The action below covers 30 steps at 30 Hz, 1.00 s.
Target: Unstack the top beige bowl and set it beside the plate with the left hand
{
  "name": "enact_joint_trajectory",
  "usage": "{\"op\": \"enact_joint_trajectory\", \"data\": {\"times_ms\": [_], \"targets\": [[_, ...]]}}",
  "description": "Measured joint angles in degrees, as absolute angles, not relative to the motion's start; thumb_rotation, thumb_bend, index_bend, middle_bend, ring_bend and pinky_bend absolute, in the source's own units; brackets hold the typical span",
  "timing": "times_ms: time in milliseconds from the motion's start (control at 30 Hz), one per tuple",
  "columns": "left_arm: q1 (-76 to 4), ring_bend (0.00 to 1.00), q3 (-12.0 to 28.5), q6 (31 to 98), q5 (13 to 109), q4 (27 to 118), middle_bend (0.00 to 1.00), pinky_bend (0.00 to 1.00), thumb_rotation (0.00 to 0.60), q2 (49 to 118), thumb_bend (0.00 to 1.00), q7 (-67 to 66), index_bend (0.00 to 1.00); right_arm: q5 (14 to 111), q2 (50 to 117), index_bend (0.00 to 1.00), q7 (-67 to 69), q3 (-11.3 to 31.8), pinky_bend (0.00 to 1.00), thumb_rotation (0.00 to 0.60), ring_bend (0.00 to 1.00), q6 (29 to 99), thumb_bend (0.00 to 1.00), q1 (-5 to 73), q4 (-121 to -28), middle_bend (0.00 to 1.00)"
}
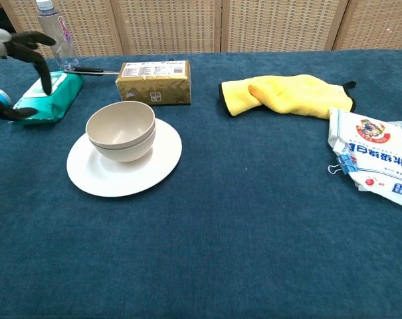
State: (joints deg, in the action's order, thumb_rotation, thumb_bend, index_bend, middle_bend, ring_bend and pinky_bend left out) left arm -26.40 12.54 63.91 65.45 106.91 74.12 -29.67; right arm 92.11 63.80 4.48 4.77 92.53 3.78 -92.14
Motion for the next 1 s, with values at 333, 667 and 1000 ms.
{"op": "enact_joint_trajectory", "data": {"times_ms": [333,667,1000], "targets": [[-32.94,0.00,12.82,60.73,58.93,100.27,0.00,0.00,0.600,84.67,0.32,-33.07,0.53,90.81,63.29,0.04,6.00,5.21,0.00,0.600,0.00,91.54,0.00,4.07,-91.94,0.00],[-34.77,0.00,10.88,61.40,57.60,98.42,0.00,0.00,0.600,87.74,0.32,-34.21,0.53,90.35,62.93,0.04,6.84,5.44,0.00,0.600,0.00,91.46,0.00,4.05,-91.93,0.00],[-35.61,0.00,10.05,62.06,56.98,98.78,0.00,0.00,0.600,88.22,0.32,-34.33,0.53,90.42,62.86,0.04,6.89,5.42,0.00,0.600,0.00,91.65,0.00,3.95,-92.02,0.00]]}}
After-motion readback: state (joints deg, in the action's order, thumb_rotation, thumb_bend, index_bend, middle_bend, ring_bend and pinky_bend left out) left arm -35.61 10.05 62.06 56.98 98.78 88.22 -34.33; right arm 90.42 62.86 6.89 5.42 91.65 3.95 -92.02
